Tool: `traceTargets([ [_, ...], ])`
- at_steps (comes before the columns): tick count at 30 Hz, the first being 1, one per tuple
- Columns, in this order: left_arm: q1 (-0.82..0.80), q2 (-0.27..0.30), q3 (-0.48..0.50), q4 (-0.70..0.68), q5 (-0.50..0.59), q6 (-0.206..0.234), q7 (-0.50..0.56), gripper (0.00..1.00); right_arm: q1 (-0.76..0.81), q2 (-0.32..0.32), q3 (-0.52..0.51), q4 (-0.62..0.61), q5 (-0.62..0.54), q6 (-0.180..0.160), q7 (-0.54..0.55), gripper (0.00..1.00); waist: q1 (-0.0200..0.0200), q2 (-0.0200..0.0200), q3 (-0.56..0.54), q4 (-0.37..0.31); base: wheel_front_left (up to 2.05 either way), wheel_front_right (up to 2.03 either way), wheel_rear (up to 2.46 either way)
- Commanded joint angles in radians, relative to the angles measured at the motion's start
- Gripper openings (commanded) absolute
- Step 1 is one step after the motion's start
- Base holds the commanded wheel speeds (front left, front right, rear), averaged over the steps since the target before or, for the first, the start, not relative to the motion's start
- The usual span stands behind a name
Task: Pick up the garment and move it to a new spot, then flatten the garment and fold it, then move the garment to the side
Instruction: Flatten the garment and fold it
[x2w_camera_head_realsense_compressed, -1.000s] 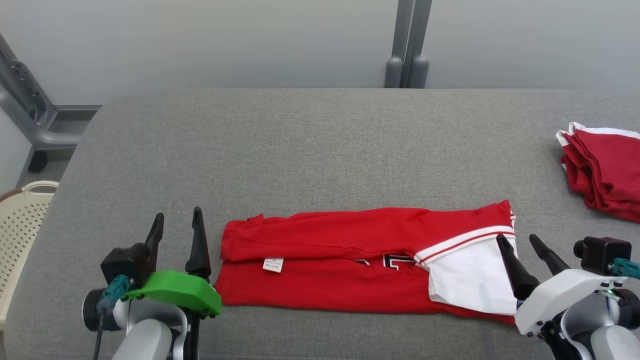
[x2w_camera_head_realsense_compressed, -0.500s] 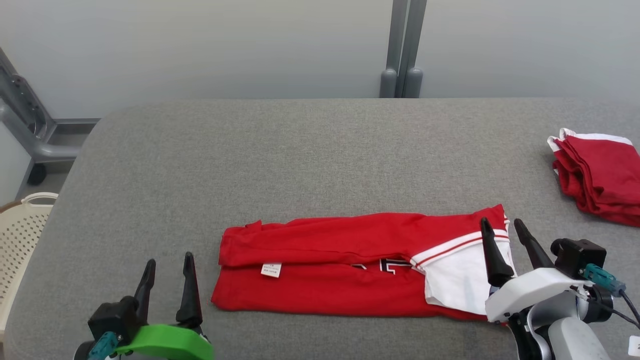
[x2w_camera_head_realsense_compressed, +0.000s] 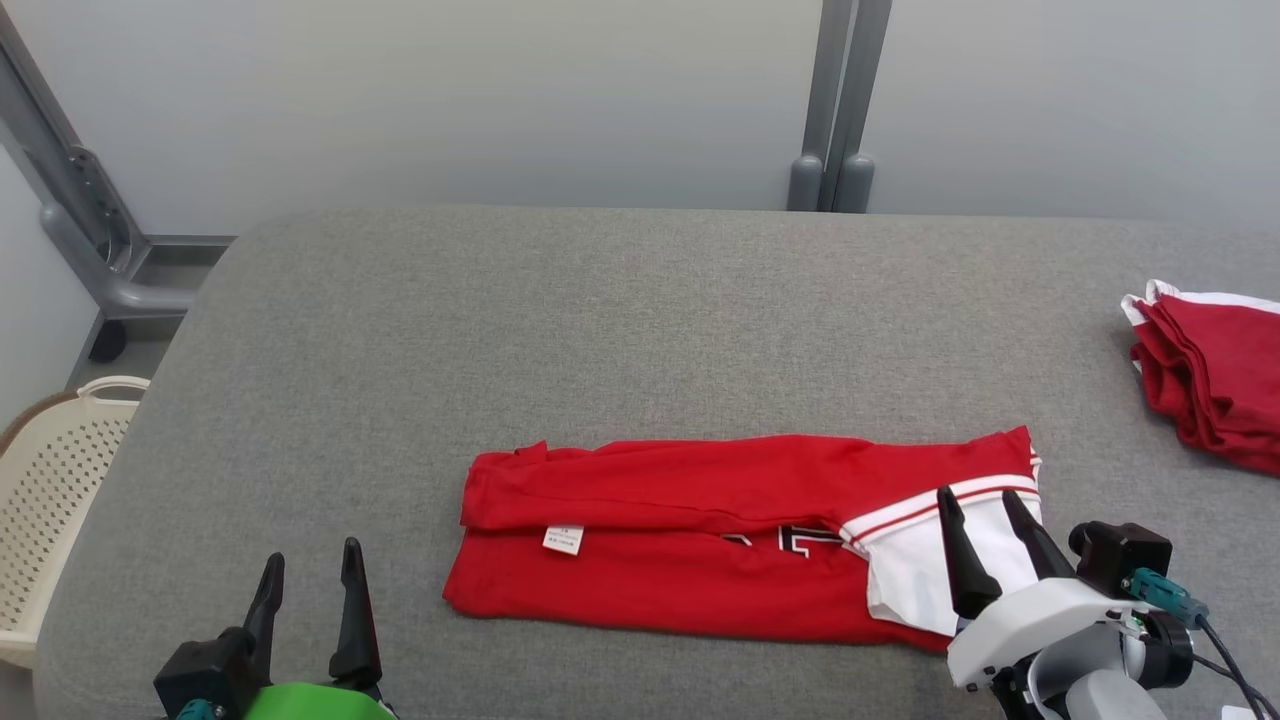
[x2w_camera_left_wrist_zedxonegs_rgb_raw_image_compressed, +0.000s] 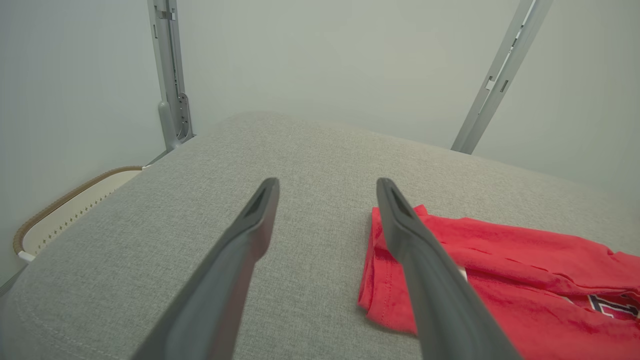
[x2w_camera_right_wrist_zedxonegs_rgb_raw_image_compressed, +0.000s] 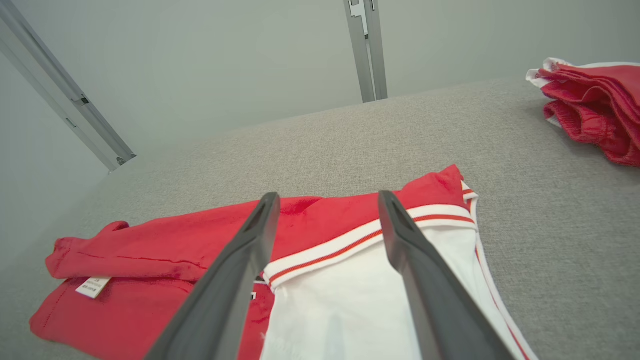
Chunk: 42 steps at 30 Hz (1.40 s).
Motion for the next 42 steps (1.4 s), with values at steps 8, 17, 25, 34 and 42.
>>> traceTargets([
  [8,0.015,-0.015,0.014,0.005,0.026,-0.013,-0.003,1.00,-0.015,-0.003,-0.005,0.015,0.001,0.000,-0.001,1.00,0.0000,-0.0001,0.008,-0.012,0.00,0.00,0.00],
  [17,-0.006,-0.027,0.009,0.005,0.050,-0.024,-0.003,1.00,-0.069,-0.006,-0.059,0.013,-0.072,0.000,0.186,1.00,0.0000,-0.0001,0.024,-0.015,0.00,0.00,0.00],
  [25,-0.013,-0.039,0.007,-0.005,0.069,-0.029,-0.002,1.00,-0.103,-0.068,-0.142,-0.009,-0.134,0.000,0.544,1.00,0.0000,-0.0001,0.058,-0.008,0.00,0.00,0.00],
  [34,-0.053,-0.048,0.006,-0.010,0.089,-0.046,-0.002,1.00,-0.130,-0.124,-0.190,-0.047,-0.152,0.000,0.768,1.00,0.0000,-0.0001,0.125,0.017,0.00,0.00,0.00],
  [42,-0.088,-0.053,0.012,0.005,0.102,-0.070,-0.002,1.00,-0.156,-0.115,-0.219,-0.001,-0.152,0.000,0.815,1.00,0.0000,-0.0001,0.176,0.045,0.00,0.00,0.00],
])
